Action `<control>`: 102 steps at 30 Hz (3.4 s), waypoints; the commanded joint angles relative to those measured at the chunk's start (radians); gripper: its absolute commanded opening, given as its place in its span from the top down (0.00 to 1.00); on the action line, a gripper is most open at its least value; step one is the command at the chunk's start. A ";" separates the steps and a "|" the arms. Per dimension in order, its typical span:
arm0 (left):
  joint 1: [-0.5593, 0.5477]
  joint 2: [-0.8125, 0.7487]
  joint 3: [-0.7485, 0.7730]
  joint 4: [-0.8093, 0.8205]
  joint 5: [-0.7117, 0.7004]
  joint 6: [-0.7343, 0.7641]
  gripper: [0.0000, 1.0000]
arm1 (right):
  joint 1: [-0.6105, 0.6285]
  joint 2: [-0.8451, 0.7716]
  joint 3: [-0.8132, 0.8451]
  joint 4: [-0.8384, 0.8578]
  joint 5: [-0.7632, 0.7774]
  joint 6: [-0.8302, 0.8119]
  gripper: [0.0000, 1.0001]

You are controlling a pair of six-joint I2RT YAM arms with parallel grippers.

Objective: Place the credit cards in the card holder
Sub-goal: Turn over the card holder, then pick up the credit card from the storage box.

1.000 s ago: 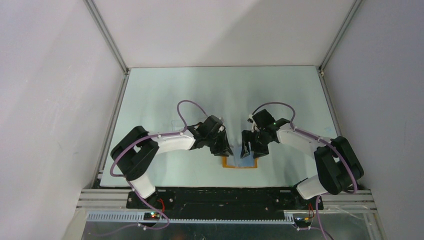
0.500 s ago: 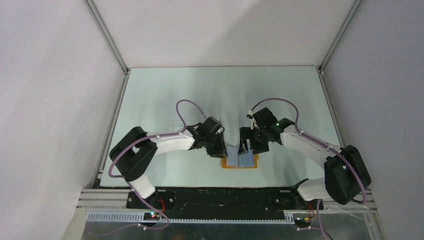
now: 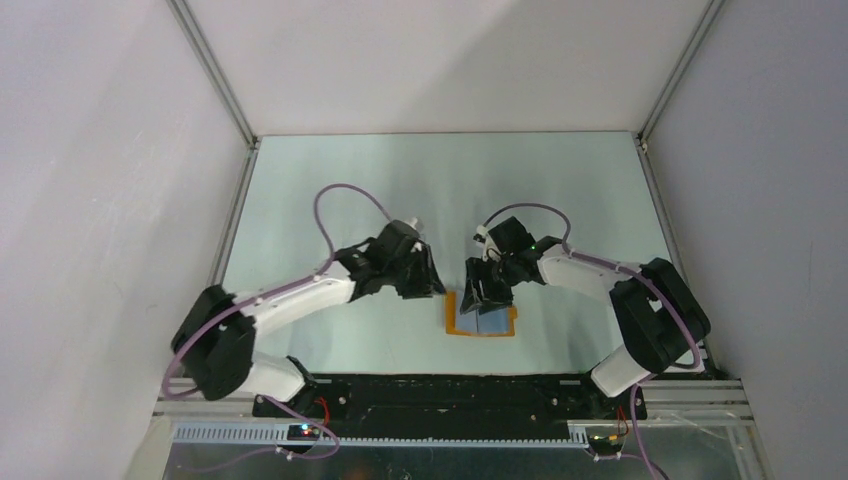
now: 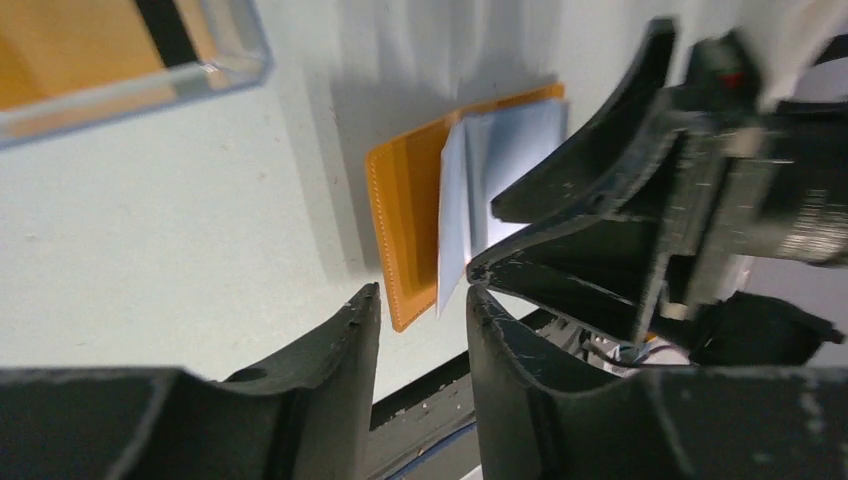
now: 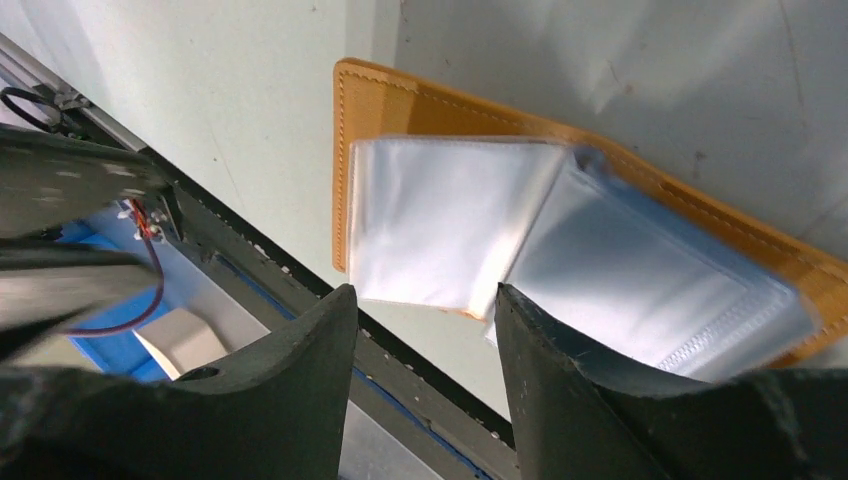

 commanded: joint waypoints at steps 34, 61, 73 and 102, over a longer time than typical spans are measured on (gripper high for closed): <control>0.481 0.384 0.249 -0.045 0.227 0.308 0.70 | -0.055 0.456 0.589 0.055 -0.199 0.070 0.48; 0.396 0.387 0.237 -0.104 0.093 0.340 0.72 | 0.007 0.552 0.656 -0.058 -0.109 0.044 0.86; 0.369 0.392 0.250 -0.152 0.051 0.347 0.70 | 0.012 0.552 0.648 -0.057 -0.104 0.051 0.87; 0.344 0.255 0.286 -0.108 0.106 0.275 0.93 | 0.015 0.554 0.648 -0.055 -0.118 0.056 0.89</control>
